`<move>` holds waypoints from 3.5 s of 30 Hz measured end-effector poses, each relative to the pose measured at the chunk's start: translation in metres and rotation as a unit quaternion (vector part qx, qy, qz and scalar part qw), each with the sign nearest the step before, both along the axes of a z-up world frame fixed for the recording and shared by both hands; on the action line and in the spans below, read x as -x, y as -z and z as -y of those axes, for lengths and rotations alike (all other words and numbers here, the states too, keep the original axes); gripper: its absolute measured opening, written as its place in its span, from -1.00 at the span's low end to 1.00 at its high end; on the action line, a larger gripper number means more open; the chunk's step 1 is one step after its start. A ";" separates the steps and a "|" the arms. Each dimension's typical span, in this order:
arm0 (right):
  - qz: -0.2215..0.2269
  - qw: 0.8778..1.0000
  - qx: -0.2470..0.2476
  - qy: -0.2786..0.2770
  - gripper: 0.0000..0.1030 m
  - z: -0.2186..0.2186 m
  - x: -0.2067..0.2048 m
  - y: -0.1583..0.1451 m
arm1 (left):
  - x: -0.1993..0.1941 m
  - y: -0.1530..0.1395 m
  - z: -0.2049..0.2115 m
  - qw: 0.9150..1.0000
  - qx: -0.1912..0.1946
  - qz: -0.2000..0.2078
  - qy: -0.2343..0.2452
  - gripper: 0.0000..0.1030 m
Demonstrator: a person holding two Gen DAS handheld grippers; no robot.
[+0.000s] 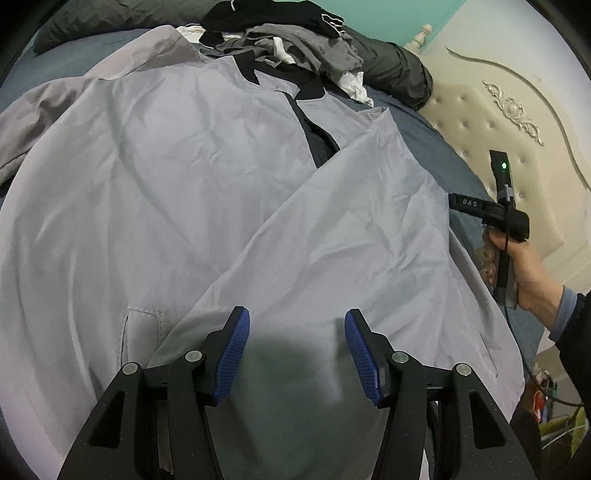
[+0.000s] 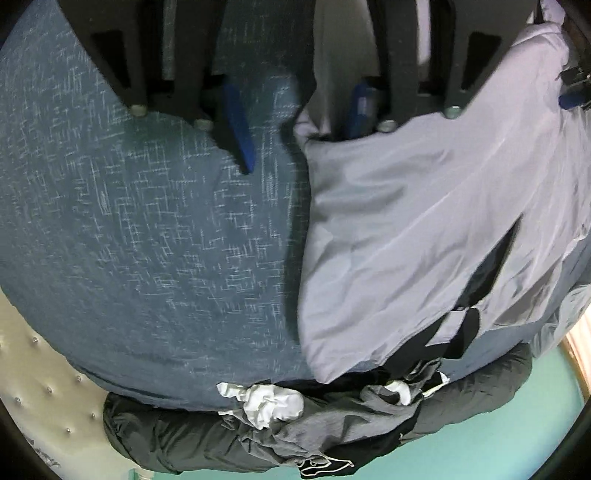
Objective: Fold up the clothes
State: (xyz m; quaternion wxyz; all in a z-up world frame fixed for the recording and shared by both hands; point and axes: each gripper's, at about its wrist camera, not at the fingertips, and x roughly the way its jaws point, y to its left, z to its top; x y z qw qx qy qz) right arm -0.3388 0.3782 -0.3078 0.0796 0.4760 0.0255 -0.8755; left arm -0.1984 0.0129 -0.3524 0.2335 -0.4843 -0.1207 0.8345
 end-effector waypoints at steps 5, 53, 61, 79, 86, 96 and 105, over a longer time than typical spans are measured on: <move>-0.027 0.999 -0.020 0.007 -0.50 -0.005 -0.012 -0.008 | 0.000 0.001 -0.004 1.000 0.006 -0.003 0.005 0.12; 0.032 0.997 0.049 0.058 -0.92 -0.046 -0.024 0.013 | 0.008 0.003 -0.002 1.000 0.001 0.010 0.017 0.13; 0.005 0.994 0.069 0.091 -0.65 -0.073 -0.025 -0.027 | 0.007 0.003 -0.002 1.000 -0.002 0.012 0.016 0.13; 0.034 0.994 0.077 0.067 0.08 0.021 0.155 -0.062 | 0.003 0.002 0.003 1.000 0.001 -0.007 0.006 0.14; 0.070 0.995 0.023 0.069 -0.40 0.048 0.201 -0.030 | 0.004 0.004 0.004 1.000 -0.002 -0.008 0.009 0.13; 0.046 0.993 -0.036 0.104 -0.97 0.046 0.223 -0.011 | 0.002 0.006 0.002 1.000 0.001 -0.012 0.019 0.13; -0.050 0.990 0.010 0.135 -0.97 0.025 0.214 -0.038 | 0.001 0.005 0.002 1.000 0.002 -0.009 0.020 0.13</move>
